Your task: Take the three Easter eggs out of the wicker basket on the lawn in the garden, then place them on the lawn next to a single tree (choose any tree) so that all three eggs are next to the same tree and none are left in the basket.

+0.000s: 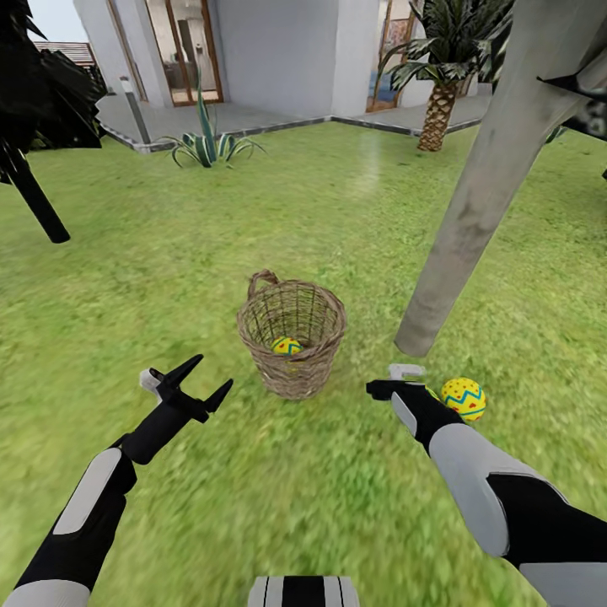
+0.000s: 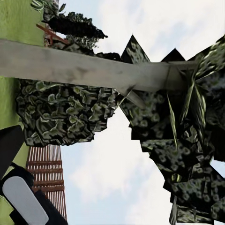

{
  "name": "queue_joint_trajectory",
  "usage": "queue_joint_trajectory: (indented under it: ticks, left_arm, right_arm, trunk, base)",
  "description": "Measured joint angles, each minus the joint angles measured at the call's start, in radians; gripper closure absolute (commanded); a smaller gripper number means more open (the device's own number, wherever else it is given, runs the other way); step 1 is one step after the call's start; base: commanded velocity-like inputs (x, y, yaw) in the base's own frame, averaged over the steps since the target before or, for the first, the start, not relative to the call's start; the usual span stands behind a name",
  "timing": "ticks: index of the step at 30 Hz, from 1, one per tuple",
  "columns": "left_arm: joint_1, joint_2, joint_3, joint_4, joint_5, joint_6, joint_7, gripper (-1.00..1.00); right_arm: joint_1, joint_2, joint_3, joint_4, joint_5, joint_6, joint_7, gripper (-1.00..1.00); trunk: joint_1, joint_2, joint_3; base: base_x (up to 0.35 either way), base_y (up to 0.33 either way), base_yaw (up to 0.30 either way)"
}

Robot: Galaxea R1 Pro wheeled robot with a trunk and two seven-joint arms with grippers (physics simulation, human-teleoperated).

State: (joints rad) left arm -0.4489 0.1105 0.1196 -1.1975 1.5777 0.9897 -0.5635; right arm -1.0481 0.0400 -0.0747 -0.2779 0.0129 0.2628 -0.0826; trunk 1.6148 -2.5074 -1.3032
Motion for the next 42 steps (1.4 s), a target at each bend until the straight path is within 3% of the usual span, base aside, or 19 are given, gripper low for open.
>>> queue_joint_trajectory:
  ticks: [2,4,7,9,10,12,14,15,19,22,42]
  left_arm:
    - [0.0,0.0,0.0,0.0,0.0,0.0,0.0,-1.0]
    - [0.0,0.0,0.001,0.0,0.0,-0.001,0.0,-1.0]
    - [0.0,0.0,0.001,0.0,0.0,-0.002,0.0,-1.0]
    - [0.0,0.0,0.0,0.0,-0.001,-0.002,0.001,-1.0]
    - [0.0,-0.001,0.0,0.001,-0.001,-0.003,0.001,-1.0]
    - [0.0,-0.002,-0.001,0.0,-0.001,-0.004,0.003,-1.0]
    - [0.0,-0.003,-0.001,0.0,-0.002,-0.006,0.004,-1.0]
    - [0.0,-0.003,-0.001,0.0,-0.002,-0.007,0.004,-1.0]
    - [0.0,-0.003,-0.001,0.0,-0.002,-0.008,0.004,-1.0]
    - [0.0,-0.003,0.0,0.0,-0.001,-0.007,0.003,-1.0]
    - [0.0,-0.003,0.001,-0.001,0.001,-0.006,0.0,-1.0]
  right_arm:
    - [-0.001,-0.009,-0.045,-0.023,-0.037,0.08,0.157,-1.0]
    - [0.0,-0.04,-0.081,-0.104,-0.072,0.244,0.405,-1.0]
    - [0.0,-0.058,-0.1,-0.214,-0.09,0.393,0.635,-1.0]
    - [0.001,-0.061,-0.104,-0.279,-0.092,0.452,0.731,-1.0]
    - [0.001,-0.064,-0.108,-0.342,-0.096,0.524,0.829,-1.0]
    - [0.008,-0.073,-0.123,-0.425,-0.094,0.618,0.961,-1.0]
    - [0.05,-0.085,-0.157,-0.514,-0.094,0.683,1.087,-1.0]
    - [0.067,-0.086,-0.17,-0.55,-0.094,0.696,1.115,-1.0]
    - [0.115,-0.085,-0.188,-0.673,-0.095,0.717,1.157,-1.0]
    - [0.143,-0.086,-0.192,-0.711,-0.096,0.72,1.165,-1.0]
    - [0.153,-0.089,-0.195,-0.716,-0.097,0.72,1.163,-1.0]
  trunk:
    - [0.0,0.0,0.0]
    - [0.0,0.0,0.0]
    - [0.0,0.0,0.0]
    - [0.0,0.0,0.0]
    - [0.0,0.0,0.0]
    - [0.0,0.0,0.0]
    - [0.0,0.0,0.0]
    - [0.0,0.0,0.0]
    - [0.0,0.0,0.0]
    - [0.0,0.0,0.0]
    - [0.0,0.0,0.021]
  base:
    - [0.037,0.041,-0.012]
    - [0.012,0.013,-0.004]
    - [0.003,0.004,-0.001]
    - [0.001,0.001,0.0]
    - [0.0,0.0,0.0]
    - [0.0,0.0,0.0]
    - [0.072,0.076,0.0]
    - [0.14,0.149,0.0]
    - [0.188,0.198,0.0]
    - [0.219,0.225,-0.046]
    - [0.225,0.267,-0.232]
